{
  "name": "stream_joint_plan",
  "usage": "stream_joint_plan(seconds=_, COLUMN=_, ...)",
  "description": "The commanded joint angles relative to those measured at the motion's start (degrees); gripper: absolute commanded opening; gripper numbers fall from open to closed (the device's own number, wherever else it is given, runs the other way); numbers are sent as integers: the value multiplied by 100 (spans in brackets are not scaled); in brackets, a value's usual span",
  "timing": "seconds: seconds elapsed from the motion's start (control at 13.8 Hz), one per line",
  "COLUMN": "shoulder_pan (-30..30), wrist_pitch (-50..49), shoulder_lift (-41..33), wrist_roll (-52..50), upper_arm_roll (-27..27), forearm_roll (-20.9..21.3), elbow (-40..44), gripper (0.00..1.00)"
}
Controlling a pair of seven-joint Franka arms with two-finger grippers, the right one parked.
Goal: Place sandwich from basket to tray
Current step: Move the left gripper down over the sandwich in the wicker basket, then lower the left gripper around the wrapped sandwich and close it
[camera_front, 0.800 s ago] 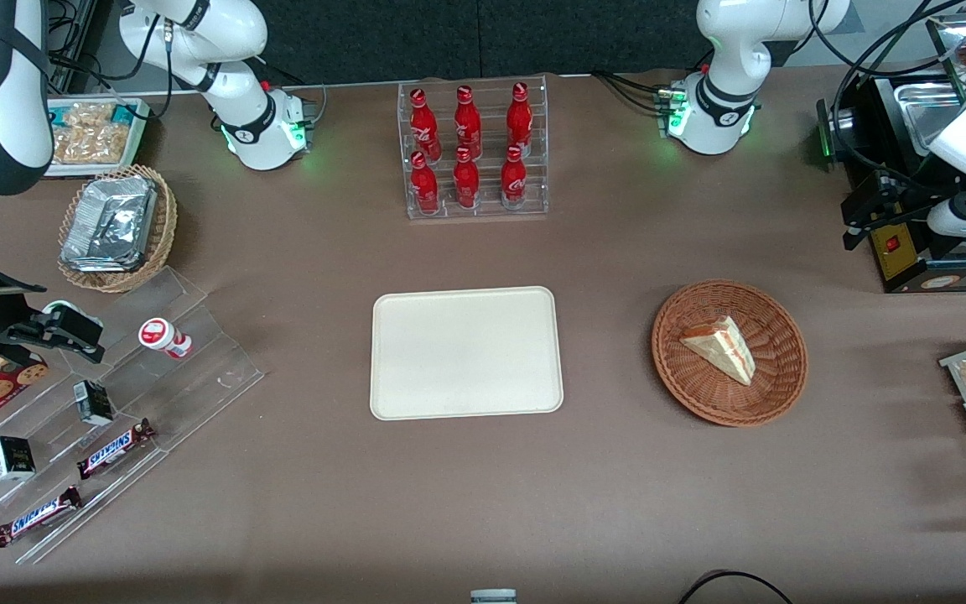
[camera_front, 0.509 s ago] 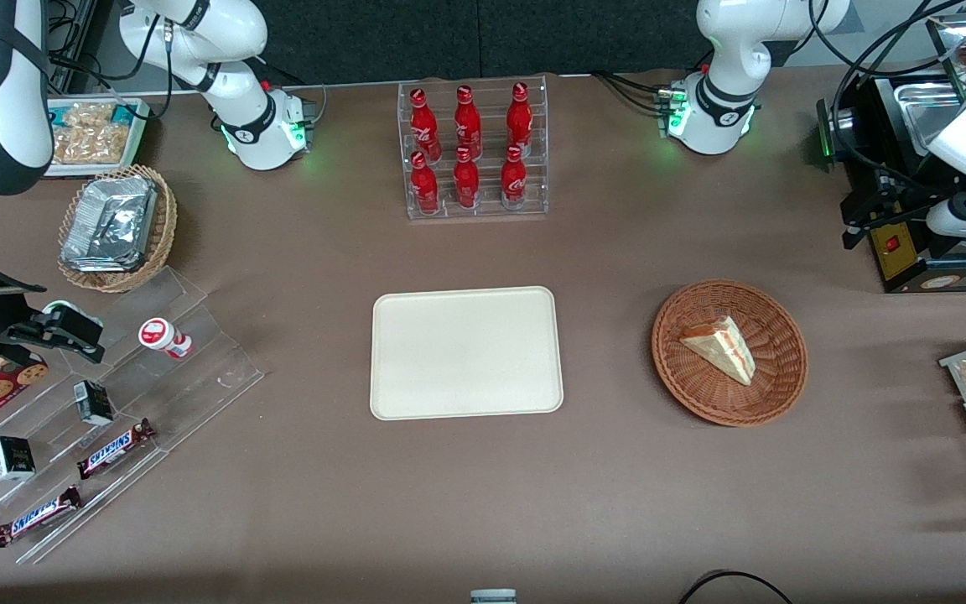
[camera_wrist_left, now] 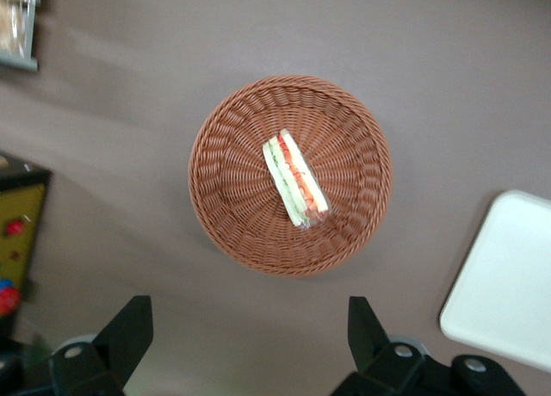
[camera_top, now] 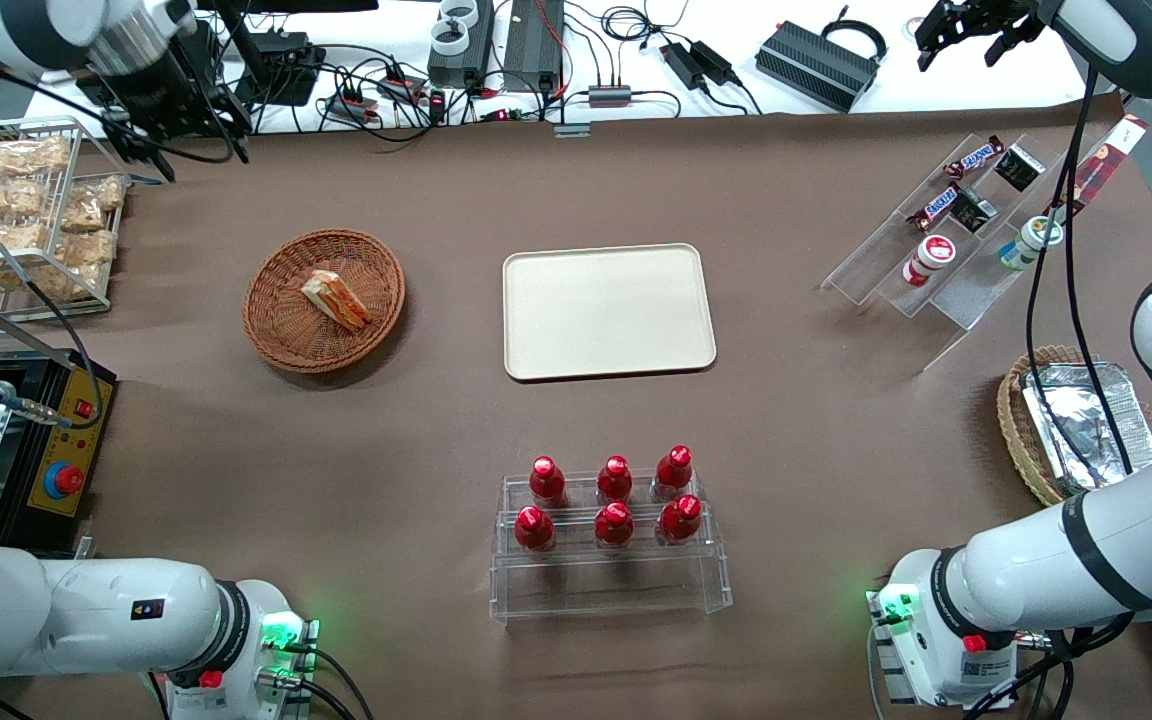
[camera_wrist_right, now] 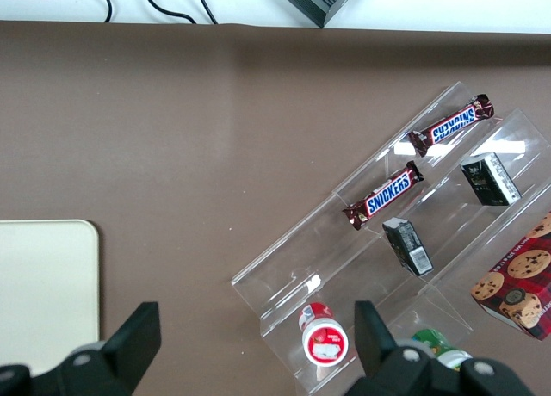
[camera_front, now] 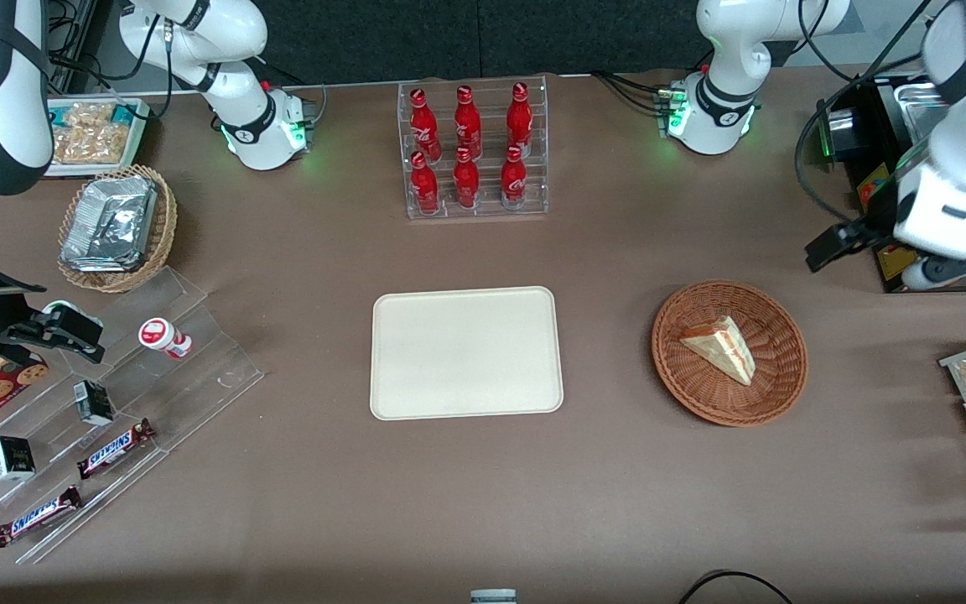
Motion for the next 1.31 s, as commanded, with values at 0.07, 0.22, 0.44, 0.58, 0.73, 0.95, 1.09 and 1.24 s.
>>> stream_joint_plan(seconds=0.07, shoulder_pan=1, wrist_pitch=1416, shoulder_lift=-31, wrist_roll=-1541, upper_arm_roll=-26, forearm_roll=36, elbow=-1272, gripper=100)
stream_joint_plan(seconds=0.22, shoulder_pan=1, wrist_pitch=2331, shoulder_lift=57, wrist_roll=-2097, upper_arm_roll=-26, forearm_roll=54, elbow=-1923, gripper=100)
stream_joint_plan(seconds=0.44, shoulder_pan=-16, wrist_pitch=2800, shoulder_lift=539, wrist_roll=-2737, upper_arm_roll=-26, forearm_roll=45, elbow=-2040, gripper=100)
stream_joint_plan(seconds=0.58, shoulder_pan=-209, wrist_pitch=3169, shoulder_lift=969, wrist_roll=-3440, upper_arm_roll=-26, forearm_roll=54, elbow=-2040, gripper=100)
stream_joint_plan(seconds=0.73, shoulder_pan=-245, wrist_pitch=3520, shoulder_lift=1312, wrist_roll=-3794, upper_arm_roll=-26, forearm_roll=54, elbow=-2040, gripper=100)
stream_joint_plan(seconds=0.95, shoulder_pan=-289, wrist_pitch=4039, shoulder_lift=1743, wrist_roll=-3830, upper_arm_roll=-26, forearm_roll=54, elbow=-2049, gripper=100)
stream_joint_plan(seconds=1.09, shoulder_pan=-289, wrist_pitch=4102, shoulder_lift=1920, wrist_roll=-3830, upper_arm_roll=-35, forearm_roll=54, elbow=-2049, gripper=100)
stream_joint_plan(seconds=1.24, shoulder_pan=-289, wrist_pitch=4137, shoulder_lift=2034, wrist_roll=-3839, upper_arm_roll=-26, forearm_roll=54, elbow=-2058, gripper=100)
